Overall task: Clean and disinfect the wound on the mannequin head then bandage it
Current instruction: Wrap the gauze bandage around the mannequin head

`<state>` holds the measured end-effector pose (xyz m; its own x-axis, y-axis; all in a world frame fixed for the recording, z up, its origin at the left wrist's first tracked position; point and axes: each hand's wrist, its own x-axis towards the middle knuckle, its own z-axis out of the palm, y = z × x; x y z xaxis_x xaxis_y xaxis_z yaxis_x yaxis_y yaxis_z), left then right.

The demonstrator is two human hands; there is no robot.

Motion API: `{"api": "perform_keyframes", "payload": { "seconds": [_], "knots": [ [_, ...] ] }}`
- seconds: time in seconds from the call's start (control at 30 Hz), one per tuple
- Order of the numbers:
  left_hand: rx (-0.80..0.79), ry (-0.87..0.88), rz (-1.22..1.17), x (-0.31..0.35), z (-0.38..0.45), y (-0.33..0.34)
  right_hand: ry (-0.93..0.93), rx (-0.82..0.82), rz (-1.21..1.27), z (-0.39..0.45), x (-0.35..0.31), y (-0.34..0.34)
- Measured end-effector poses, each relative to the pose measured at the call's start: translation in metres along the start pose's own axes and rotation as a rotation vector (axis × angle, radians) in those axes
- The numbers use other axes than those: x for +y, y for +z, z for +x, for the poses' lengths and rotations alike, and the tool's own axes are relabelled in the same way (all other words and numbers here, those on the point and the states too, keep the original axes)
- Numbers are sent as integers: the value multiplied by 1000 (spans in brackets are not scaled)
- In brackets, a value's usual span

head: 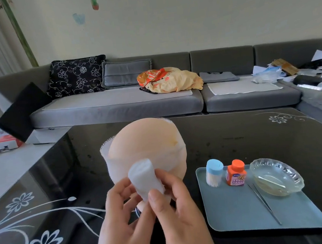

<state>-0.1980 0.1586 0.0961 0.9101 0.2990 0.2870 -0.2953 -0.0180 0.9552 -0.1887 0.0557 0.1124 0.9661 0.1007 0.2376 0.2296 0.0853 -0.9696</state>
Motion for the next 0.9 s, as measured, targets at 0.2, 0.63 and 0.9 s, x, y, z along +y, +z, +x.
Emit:
{"api": "perform_keyframes", "payload": {
  "seconds": [0.2,0.63,0.9],
  "knots": [
    [-19,-70,-98,-1,4,-7,7,76,43,-11,-1,15],
    [14,-183,-248,2,17,-16,-176,41,-105,-14,3,24],
    [95,-210,-259,7,29,-34,-266,-120,-279,-10,2,28]
  ]
}}
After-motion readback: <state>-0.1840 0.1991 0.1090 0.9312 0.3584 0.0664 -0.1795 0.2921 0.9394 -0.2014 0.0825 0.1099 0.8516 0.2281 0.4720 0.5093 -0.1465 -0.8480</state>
